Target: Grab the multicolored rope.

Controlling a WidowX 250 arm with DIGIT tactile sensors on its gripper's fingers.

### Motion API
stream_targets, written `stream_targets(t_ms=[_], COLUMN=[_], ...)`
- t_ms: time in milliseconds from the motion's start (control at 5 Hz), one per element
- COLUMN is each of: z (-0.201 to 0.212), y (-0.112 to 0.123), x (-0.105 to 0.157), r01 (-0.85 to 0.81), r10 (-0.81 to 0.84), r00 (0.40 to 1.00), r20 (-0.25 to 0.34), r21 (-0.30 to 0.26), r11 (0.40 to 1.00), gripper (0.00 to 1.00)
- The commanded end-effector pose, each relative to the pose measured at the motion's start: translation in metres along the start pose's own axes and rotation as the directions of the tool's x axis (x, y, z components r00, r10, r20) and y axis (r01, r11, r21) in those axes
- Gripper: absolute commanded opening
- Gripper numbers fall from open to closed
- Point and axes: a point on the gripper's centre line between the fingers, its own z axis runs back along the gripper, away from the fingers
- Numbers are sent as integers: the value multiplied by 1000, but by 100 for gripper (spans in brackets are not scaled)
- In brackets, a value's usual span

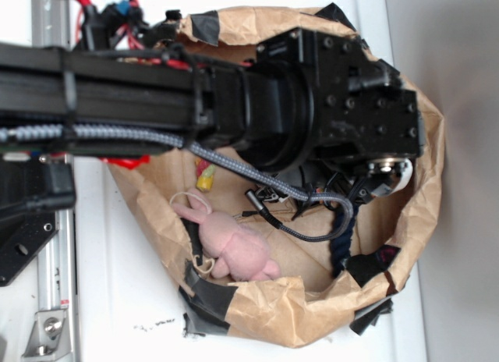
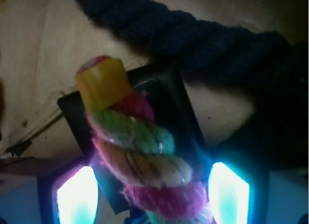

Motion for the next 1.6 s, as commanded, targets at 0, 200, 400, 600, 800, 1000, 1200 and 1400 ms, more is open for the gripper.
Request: stream_targets(t_ms=[0, 200, 400, 600, 800, 1000, 1200, 1400], z=[37, 57, 51, 36, 25, 5, -11, -17], y=[-35, -51, -47, -28, -15, -10, -7, -17], x=[-11, -7, -7, -20, -38, -47, -39, -29], r01=[-28, -31, -54, -92, -5, 41, 65, 233], r10=[30, 21, 44, 87, -1, -40, -63, -237], r00=[993, 991, 993, 995, 999, 999, 997, 967], r20=[118, 136, 112, 41, 42, -15, -45, -96], r21=[-20, 69, 90, 129, 149, 120, 40, -57], r11=[999, 997, 994, 987, 989, 992, 997, 971], gripper=[88, 100, 100, 100, 100, 100, 100, 100])
